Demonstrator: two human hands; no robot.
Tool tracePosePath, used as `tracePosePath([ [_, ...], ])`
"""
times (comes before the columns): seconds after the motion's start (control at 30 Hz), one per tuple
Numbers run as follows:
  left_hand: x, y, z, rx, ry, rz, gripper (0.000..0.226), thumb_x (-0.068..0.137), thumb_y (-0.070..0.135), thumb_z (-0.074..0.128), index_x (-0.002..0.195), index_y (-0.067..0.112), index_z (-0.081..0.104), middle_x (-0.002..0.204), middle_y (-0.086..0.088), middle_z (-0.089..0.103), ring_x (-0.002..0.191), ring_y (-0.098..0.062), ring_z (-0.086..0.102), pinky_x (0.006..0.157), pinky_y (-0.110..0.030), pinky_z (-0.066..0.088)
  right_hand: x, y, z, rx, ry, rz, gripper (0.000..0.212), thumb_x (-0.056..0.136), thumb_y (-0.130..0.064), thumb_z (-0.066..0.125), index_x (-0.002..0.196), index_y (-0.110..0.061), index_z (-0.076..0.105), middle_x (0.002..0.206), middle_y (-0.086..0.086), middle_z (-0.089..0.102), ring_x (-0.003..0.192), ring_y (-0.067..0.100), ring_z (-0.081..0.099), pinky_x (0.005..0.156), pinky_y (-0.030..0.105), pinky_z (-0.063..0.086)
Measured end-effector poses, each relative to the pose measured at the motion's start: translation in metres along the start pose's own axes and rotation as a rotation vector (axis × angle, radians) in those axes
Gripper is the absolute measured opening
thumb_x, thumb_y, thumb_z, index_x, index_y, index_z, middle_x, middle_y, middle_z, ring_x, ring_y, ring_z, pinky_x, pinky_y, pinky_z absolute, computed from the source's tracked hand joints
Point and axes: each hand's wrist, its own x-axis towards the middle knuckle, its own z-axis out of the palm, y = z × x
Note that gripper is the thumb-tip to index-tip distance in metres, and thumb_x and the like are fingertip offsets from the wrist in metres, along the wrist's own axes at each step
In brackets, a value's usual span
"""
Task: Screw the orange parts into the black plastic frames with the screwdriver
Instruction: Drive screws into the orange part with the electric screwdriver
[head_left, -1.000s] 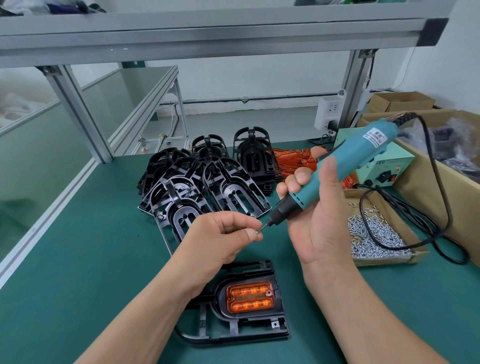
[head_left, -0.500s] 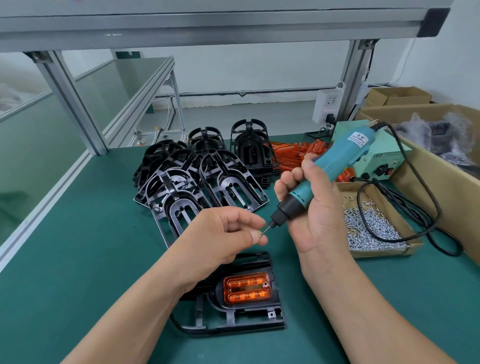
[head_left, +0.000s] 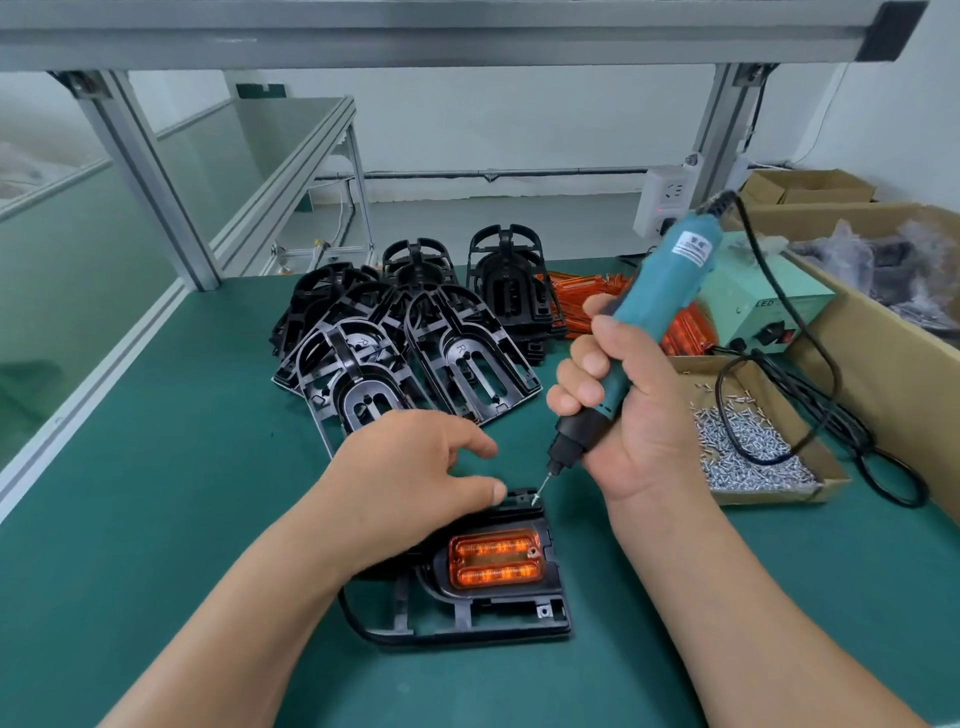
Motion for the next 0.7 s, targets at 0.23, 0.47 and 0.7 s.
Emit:
tracePosePath([
  [0.23,-0.004,0.006,0.004,0.316,-0.074,0.078,0.066,0.073,0.079,0.068,0.129,0.043,0.066,0.111,0.022,0.062,0.103,-0.003,0.060,0.086,-0.030,0.052,-0.006,0.007,0.004,-0.106,-0.170,0.112,0.020,0.087,-0.013,0.067,0.106,-0.017,0.067,0.061,-0.002,0.048,0.041,0.010,0.044,0.046,0.025,0.041],
  [0.47,-0.002,0.007,0.008,0.358,-0.108,0.060,0.059,0.076,0.078,0.067,0.122,0.041,0.066,0.111,0.020,0.063,0.100,-0.006,0.060,0.085,-0.034,0.054,-0.010,0.009,0.006,-0.141,-0.256,0.155,0.022,0.086,-0.012,0.066,0.108,-0.015,0.068,0.060,-0.001,0.049,0.040,0.011,0.044,0.045,0.025,0.043],
  [0.7,-0.002,0.007,0.009,0.317,-0.118,0.031,0.053,0.076,0.074,0.072,0.117,0.040,0.065,0.107,0.019,0.063,0.096,-0.006,0.060,0.082,-0.033,0.054,-0.014,0.012,0.009,-0.145,-0.281,0.172,0.023,0.085,-0.010,0.066,0.107,-0.015,0.069,0.059,0.000,0.049,0.039,0.011,0.045,0.046,0.024,0.044],
])
